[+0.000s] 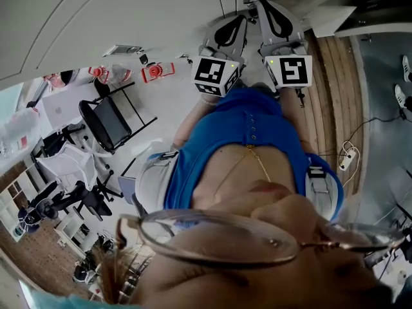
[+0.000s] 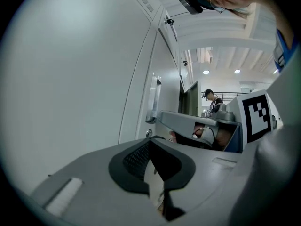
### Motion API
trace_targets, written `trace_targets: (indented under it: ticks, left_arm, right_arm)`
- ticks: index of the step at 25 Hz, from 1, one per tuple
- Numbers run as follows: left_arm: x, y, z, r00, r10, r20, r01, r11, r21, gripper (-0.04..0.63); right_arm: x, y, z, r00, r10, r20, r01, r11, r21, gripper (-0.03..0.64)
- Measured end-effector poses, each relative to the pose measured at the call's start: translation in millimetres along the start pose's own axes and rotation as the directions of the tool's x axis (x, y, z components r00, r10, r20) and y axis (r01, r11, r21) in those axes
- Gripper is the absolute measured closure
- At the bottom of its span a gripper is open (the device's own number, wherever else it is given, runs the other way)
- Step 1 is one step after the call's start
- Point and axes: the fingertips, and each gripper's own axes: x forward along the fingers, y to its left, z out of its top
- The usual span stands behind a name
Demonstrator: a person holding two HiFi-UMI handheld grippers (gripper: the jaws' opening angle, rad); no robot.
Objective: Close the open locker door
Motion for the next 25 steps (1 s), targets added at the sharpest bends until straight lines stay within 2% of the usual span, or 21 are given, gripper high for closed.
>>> trace_targets:
  ticks: [11, 25]
  left_arm:
    - [4, -9, 4, 0.999, 0.027, 0.02, -0.027, 0.999, 0.018, 0.6]
    - [6, -14, 2, 0.998, 0.059, 0.014, -0.06, 0.997, 0.048, 0.6]
  right_arm:
    - [-22, 1, -19, 0.997, -0.021, -0.078, 0.02, 1.0, -0.012, 0.615]
    - [-35, 1, -31, 0.996, 0.001, -0.085, -0.001, 1.0, 0.002, 0.616]
